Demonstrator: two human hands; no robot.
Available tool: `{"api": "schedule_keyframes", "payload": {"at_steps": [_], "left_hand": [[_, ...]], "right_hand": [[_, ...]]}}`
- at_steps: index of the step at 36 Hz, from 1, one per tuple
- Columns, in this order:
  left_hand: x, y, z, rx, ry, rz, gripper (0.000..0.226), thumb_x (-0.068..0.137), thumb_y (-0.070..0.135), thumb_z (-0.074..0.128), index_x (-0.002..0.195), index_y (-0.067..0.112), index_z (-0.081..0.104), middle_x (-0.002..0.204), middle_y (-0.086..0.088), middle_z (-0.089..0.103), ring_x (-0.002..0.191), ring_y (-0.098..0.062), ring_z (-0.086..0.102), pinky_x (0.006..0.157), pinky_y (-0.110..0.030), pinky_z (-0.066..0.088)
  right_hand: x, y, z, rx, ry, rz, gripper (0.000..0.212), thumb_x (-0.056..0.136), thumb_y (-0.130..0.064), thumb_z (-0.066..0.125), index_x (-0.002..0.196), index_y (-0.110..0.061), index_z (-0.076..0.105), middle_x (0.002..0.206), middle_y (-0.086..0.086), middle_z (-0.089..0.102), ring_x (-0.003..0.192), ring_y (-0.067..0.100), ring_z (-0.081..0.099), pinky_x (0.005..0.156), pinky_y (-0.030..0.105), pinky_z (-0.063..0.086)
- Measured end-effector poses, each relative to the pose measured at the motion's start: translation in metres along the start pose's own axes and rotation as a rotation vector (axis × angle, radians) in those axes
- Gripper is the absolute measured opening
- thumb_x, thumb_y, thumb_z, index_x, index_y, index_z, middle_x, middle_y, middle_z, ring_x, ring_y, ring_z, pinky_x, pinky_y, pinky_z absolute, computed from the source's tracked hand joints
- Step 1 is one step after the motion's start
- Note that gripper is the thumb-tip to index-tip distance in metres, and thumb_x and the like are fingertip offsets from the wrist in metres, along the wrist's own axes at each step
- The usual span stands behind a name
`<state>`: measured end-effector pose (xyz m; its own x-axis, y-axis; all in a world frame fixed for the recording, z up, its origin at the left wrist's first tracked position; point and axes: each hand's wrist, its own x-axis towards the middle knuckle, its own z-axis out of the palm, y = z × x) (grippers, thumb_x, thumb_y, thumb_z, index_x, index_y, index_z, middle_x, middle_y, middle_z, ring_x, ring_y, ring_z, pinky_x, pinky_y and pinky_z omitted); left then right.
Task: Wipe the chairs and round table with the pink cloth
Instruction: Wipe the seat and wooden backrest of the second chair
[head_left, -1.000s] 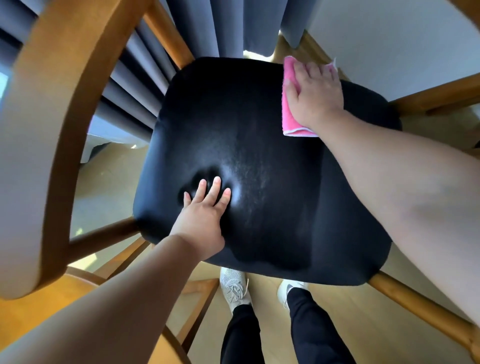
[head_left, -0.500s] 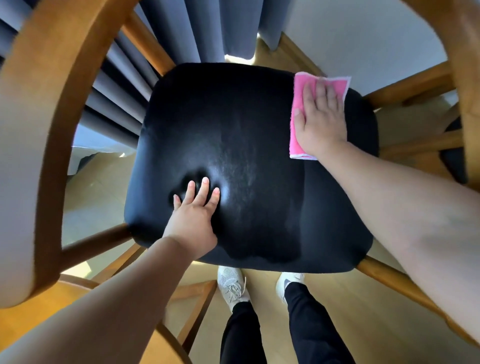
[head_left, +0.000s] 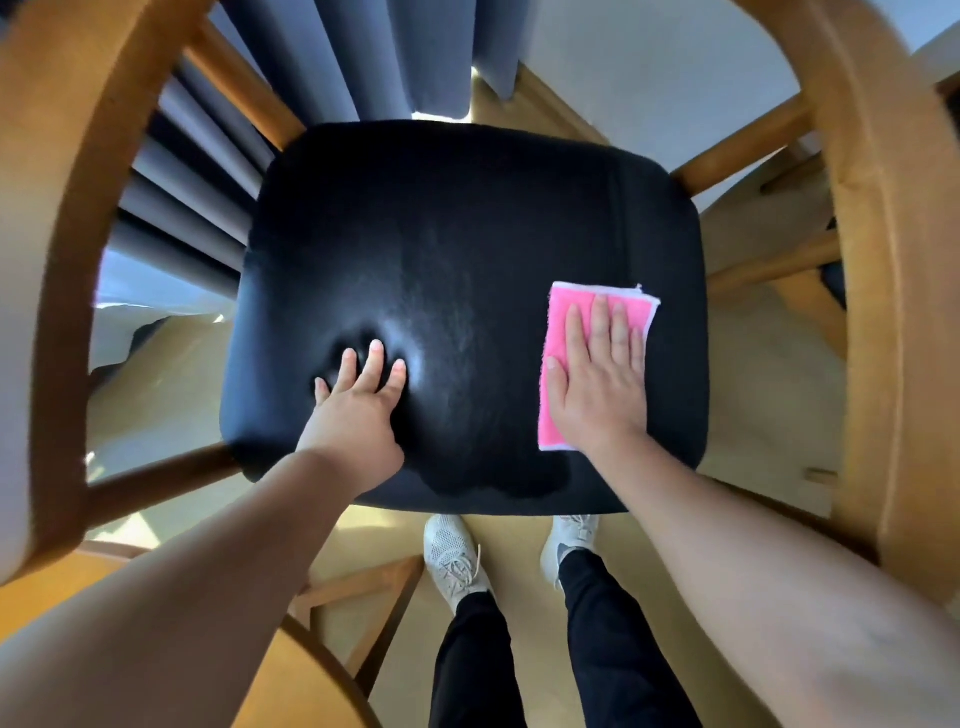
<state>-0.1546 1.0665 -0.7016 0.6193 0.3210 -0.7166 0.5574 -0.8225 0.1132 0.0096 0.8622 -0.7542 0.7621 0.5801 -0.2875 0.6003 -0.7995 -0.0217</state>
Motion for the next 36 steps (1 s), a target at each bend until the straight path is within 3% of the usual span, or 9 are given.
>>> {"api": "schedule_keyframes", "payload": {"at_steps": [7, 10, 12, 15, 19, 28, 36], "left_hand": [[0.000, 0.013, -0.005, 0.064, -0.004, -0.072, 0.082, 0.079, 0.019, 0.042, 0.151, 0.019, 0.002, 0.156, -0.005, -0.015, 0.142, -0.032, -0.012, 0.114, -0.053, 0.008], [-0.001, 0.027, -0.005, 0.147, 0.134, -0.053, 0.079, 0.078, 0.019, 0.044, 0.148, 0.011, 0.009, 0.155, -0.010, -0.016, 0.140, -0.034, -0.013, 0.112, -0.055, 0.008], [0.003, 0.039, -0.003, 0.118, 0.188, 0.025, 0.084, 0.076, 0.017, 0.046, 0.149, 0.017, 0.005, 0.154, -0.007, -0.021, 0.140, -0.034, -0.015, 0.112, -0.056, 0.006], [0.012, 0.059, -0.001, 0.049, 0.114, 0.108, 0.090, 0.075, 0.014, 0.045, 0.149, 0.030, -0.005, 0.154, 0.000, -0.023, 0.141, -0.033, -0.016, 0.111, -0.058, 0.004], [0.017, 0.066, 0.002, 0.039, 0.057, 0.085, 0.091, 0.073, 0.012, 0.042, 0.149, 0.032, -0.003, 0.155, 0.002, -0.019, 0.140, -0.035, -0.017, 0.110, -0.061, 0.005], [0.017, 0.067, -0.006, 0.060, -0.025, 0.083, 0.088, 0.078, 0.016, 0.045, 0.149, 0.031, -0.004, 0.155, 0.000, -0.020, 0.141, -0.036, -0.017, 0.111, -0.062, 0.009], [0.019, 0.068, -0.007, 0.116, -0.072, 0.090, 0.090, 0.076, 0.018, 0.044, 0.149, 0.027, -0.007, 0.154, -0.003, -0.023, 0.140, -0.039, -0.016, 0.110, -0.063, 0.010]], "right_hand": [[-0.057, -0.002, 0.014, 0.035, -0.015, -0.001, 0.063, 0.099, -0.044, 0.020, 0.151, -0.011, 0.006, 0.160, 0.018, 0.015, 0.148, 0.037, 0.008, 0.120, 0.053, 0.011], [-0.072, -0.003, 0.018, 0.041, -0.017, 0.004, 0.064, 0.099, -0.044, 0.022, 0.151, -0.010, 0.011, 0.159, 0.019, 0.019, 0.148, 0.038, 0.011, 0.119, 0.054, 0.013], [-0.074, -0.003, 0.018, 0.038, -0.011, 0.008, 0.063, 0.098, -0.044, 0.023, 0.151, -0.011, 0.013, 0.159, 0.018, 0.020, 0.147, 0.038, 0.012, 0.119, 0.054, 0.013], [-0.072, -0.002, 0.019, 0.028, -0.010, -0.005, 0.064, 0.098, -0.045, 0.023, 0.151, -0.012, 0.014, 0.159, 0.017, 0.019, 0.148, 0.037, 0.012, 0.119, 0.053, 0.012], [-0.061, 0.000, 0.015, 0.037, 0.002, 0.012, 0.065, 0.097, -0.045, 0.024, 0.153, -0.011, 0.018, 0.160, 0.017, 0.019, 0.148, 0.037, 0.011, 0.120, 0.053, 0.011], [0.067, 0.014, -0.020, 0.068, 0.001, 0.179, 0.070, 0.095, -0.051, 0.000, 0.155, -0.015, 0.000, 0.163, 0.013, -0.003, 0.149, 0.033, -0.005, 0.120, 0.049, -0.004], [0.175, 0.027, -0.055, -0.010, 0.024, 0.165, 0.071, 0.095, -0.057, 0.003, 0.155, -0.019, 0.005, 0.161, 0.017, 0.009, 0.146, 0.044, 0.009, 0.118, 0.056, 0.001]]}}
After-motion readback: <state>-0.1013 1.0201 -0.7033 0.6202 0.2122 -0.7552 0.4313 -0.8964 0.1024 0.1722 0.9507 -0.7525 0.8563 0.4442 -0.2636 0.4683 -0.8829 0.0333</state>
